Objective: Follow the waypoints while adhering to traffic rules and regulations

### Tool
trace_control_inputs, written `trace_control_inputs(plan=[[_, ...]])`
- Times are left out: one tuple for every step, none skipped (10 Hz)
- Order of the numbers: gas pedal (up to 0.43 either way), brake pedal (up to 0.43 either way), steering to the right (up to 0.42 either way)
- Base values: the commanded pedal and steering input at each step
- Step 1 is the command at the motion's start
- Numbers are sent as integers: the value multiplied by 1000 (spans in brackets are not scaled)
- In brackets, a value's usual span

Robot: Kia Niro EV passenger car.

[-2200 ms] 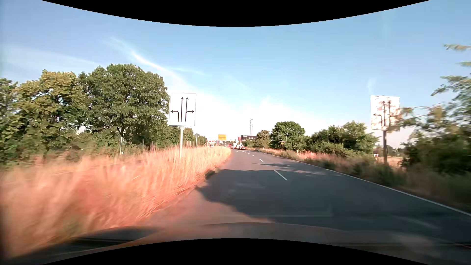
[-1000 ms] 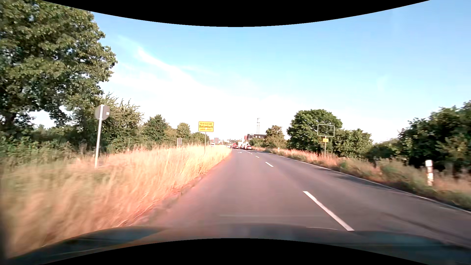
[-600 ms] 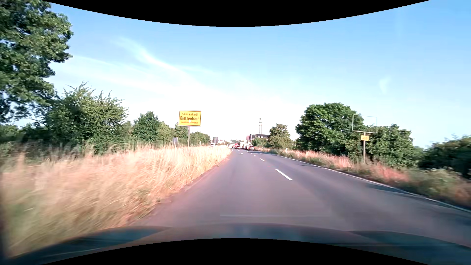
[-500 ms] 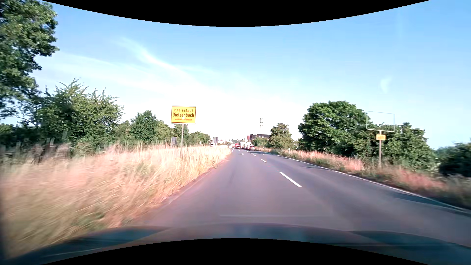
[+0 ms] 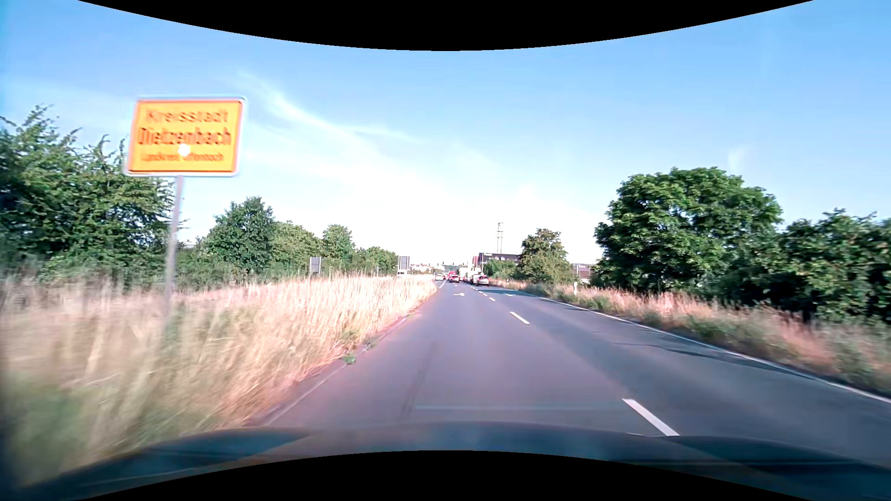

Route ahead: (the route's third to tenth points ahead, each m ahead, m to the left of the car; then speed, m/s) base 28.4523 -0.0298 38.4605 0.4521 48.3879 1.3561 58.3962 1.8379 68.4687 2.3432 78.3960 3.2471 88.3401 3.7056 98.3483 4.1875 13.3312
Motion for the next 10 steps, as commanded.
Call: trace_control_inputs(plan=[[0, 213, -11], [0, 220, -11], [0, 213, -11], [0, 207, -11], [0, 207, -11], [0, 213, -11], [0, 201, -10], [0, 207, -11], [0, 207, -10], [0, 201, -11]])
